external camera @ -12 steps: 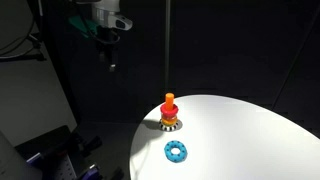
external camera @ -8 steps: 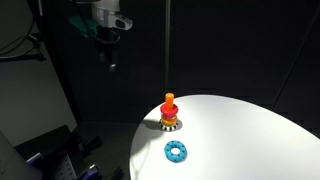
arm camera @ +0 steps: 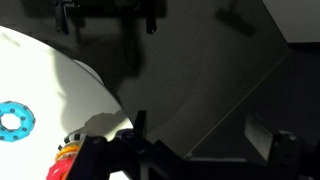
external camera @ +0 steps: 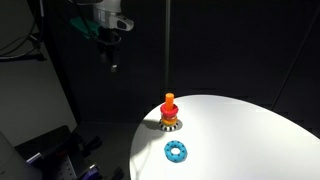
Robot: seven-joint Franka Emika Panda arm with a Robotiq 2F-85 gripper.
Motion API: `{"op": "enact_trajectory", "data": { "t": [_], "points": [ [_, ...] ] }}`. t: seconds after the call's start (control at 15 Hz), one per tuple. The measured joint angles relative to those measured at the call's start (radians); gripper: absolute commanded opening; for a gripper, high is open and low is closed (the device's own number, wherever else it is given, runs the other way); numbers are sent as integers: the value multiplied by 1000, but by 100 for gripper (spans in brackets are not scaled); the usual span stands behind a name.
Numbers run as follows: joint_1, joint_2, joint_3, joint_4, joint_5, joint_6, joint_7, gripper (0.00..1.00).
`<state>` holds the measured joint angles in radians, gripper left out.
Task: Take the red ring off the stack and place it on the blue ring
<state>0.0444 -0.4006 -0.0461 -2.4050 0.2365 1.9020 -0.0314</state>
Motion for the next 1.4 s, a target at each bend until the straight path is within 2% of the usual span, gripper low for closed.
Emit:
{"op": "enact_trajectory", "data": {
  "t": [0.53, 1.0, 1.4],
  "points": [
    [-35, 67, -36, 46, 14, 96, -12, 100],
    [-86, 211, -106, 131, 90, 167, -84, 100],
    [-135, 347, -135, 204, 179, 208, -168, 100]
  ]
}}
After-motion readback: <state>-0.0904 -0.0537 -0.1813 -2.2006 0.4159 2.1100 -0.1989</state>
